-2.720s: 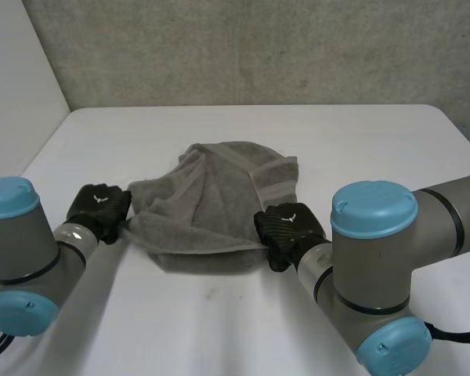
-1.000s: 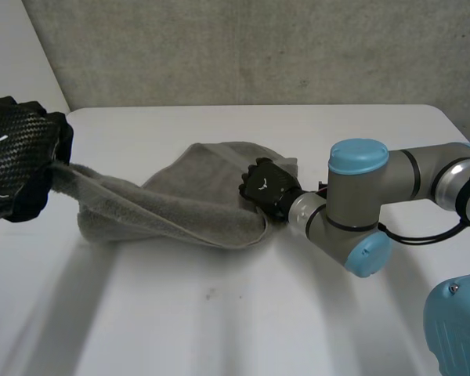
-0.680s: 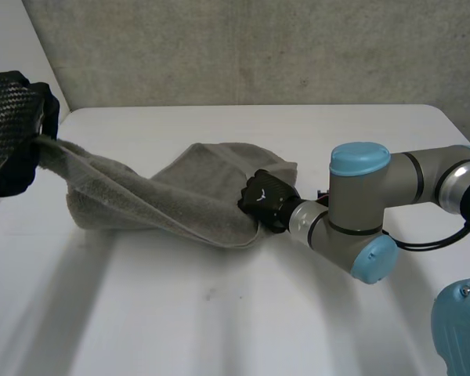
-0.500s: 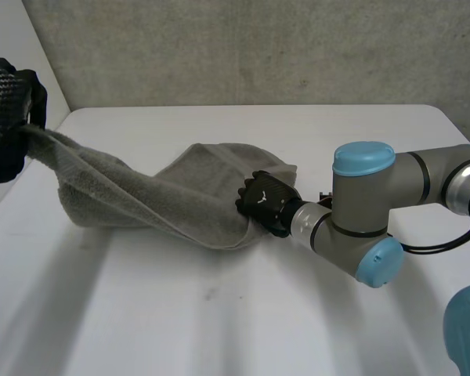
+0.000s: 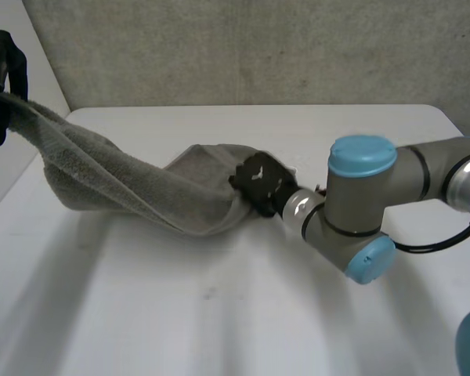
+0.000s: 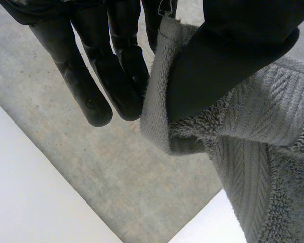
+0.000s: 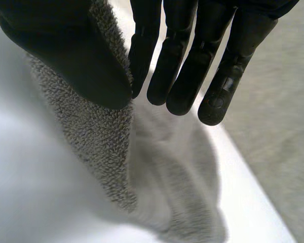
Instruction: Fold the laundry
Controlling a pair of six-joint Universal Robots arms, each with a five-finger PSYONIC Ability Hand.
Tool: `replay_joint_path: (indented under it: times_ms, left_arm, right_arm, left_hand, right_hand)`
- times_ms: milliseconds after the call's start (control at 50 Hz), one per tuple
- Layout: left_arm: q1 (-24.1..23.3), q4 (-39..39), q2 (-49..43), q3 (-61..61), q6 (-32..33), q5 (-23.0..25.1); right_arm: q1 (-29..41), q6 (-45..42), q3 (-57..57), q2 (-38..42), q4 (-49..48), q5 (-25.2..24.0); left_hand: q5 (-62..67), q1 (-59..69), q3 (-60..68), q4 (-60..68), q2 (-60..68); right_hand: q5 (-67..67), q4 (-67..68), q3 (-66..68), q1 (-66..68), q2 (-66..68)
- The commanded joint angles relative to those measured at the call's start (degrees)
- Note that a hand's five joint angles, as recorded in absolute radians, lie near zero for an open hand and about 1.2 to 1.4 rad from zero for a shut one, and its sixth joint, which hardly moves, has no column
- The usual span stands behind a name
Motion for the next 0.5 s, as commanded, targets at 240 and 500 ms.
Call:
replay_joint_path:
  times_ms: [240,500]
  left_arm:
    - [5.9,2.1,-2.0,-0.7,-3.7,0.5]
    - [4.6,4.0,-5.5,-0.7,-5.3,0.5]
  right_arm:
    - [-3.7,15.0,8.5,-16.9,2.8,7.0]
    - [-9.8,21.9,19.2,-41.9,-2.7,15.6]
  left_hand:
    - [11.1,13.1,10.4,10.2,10.3]
    - [11.1,13.1,10.4,10.2,10.3]
  right_hand:
    - [14.7,11.9,12.3,25.1,12.5]
    - [14.7,11.9,12.3,25.1,12.5]
